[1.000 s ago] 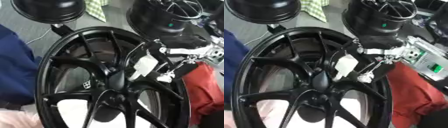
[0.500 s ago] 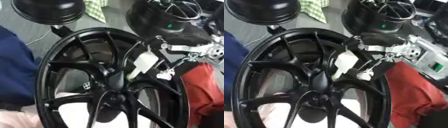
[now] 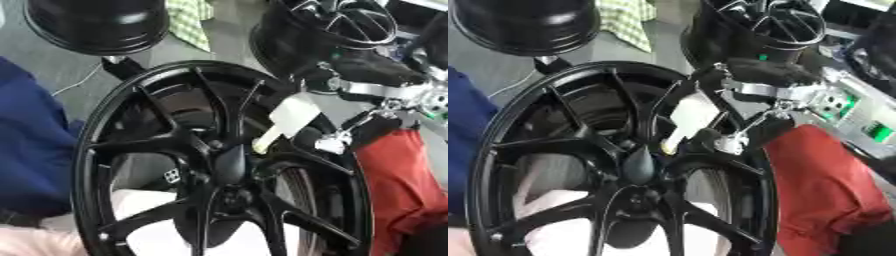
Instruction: Pull the pin out of the wheel hub.
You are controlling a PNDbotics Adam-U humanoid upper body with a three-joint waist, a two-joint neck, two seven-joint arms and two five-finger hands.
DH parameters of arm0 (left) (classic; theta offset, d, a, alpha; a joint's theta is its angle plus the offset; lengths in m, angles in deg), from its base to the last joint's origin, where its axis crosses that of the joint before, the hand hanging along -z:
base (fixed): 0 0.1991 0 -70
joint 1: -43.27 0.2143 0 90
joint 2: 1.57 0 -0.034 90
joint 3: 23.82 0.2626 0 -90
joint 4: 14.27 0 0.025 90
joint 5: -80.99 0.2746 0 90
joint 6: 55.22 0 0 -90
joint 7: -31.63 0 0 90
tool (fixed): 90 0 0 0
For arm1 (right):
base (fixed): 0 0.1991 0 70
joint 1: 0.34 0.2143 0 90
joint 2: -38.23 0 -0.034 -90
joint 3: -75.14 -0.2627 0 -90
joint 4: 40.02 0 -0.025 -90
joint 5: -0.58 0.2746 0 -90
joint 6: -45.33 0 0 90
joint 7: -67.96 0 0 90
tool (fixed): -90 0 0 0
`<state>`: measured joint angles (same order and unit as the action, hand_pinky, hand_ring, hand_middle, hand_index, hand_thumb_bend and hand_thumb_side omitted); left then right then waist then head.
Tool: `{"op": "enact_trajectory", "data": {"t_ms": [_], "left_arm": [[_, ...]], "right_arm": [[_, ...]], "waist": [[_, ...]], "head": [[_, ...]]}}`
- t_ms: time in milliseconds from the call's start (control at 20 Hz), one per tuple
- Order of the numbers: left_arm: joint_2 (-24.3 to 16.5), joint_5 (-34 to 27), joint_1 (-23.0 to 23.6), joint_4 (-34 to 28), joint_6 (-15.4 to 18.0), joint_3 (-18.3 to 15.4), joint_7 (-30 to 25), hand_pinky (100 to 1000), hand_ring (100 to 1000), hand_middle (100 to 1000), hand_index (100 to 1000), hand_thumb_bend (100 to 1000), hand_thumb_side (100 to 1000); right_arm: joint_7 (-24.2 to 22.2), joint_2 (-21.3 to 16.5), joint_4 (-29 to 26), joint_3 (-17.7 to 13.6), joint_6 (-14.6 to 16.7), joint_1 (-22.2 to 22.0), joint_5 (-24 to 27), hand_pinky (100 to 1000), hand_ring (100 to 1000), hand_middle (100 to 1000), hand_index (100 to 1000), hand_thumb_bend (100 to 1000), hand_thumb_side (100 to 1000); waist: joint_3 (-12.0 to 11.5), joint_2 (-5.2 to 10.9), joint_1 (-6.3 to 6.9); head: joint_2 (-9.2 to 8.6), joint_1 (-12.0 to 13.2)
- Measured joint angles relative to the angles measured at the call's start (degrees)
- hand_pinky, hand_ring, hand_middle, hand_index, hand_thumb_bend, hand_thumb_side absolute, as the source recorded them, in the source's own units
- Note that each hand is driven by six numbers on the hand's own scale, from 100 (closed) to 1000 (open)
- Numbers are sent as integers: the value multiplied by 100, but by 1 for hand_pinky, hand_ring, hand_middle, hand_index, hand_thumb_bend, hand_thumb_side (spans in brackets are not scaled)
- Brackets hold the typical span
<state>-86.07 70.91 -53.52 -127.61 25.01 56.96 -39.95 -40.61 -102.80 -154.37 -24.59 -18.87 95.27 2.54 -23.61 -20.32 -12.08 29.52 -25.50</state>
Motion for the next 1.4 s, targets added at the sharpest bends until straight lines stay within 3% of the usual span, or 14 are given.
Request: {"op": "enact_trajectory", "data": {"t_ms": [600, 850, 1000, 1150, 1400], "left_arm": [[0, 51, 95, 0, -33, -27, 29, 667, 522, 470, 697, 657, 399], [-1, 79, 190, 0, -48, -65, 57, 666, 522, 470, 697, 658, 400], [-2, 102, 251, 1, -47, -93, 90, 665, 522, 470, 697, 659, 401], [-5, 109, 337, 3, -43, -147, 142, 665, 523, 470, 697, 660, 401], [-31, 138, 478, 5, -47, -218, 239, 665, 523, 471, 697, 663, 403]], "right_arm": [[332, -124, 0, -403, -3, -282, 571, 812, 697, 381, 535, 100, 100], [564, -218, 0, -671, -135, -574, 747, 816, 698, 378, 533, 100, 100], [773, -243, -1, -898, -278, -907, 804, 821, 699, 377, 531, 100, 100], [1010, -244, 9, -1130, -469, -1292, 807, 819, 698, 376, 530, 100, 100], [1450, -154, 257, -1574, -721, -2024, 721, 799, 693, 374, 522, 100, 100]], "waist": [[257, 227, 116], [529, 503, 227], [734, 623, 330], [1002, 871, 473], [1576, 1187, 789]], "head": [[206, 131], [383, 274], [545, 425], [707, 658], [1026, 1266]]}}
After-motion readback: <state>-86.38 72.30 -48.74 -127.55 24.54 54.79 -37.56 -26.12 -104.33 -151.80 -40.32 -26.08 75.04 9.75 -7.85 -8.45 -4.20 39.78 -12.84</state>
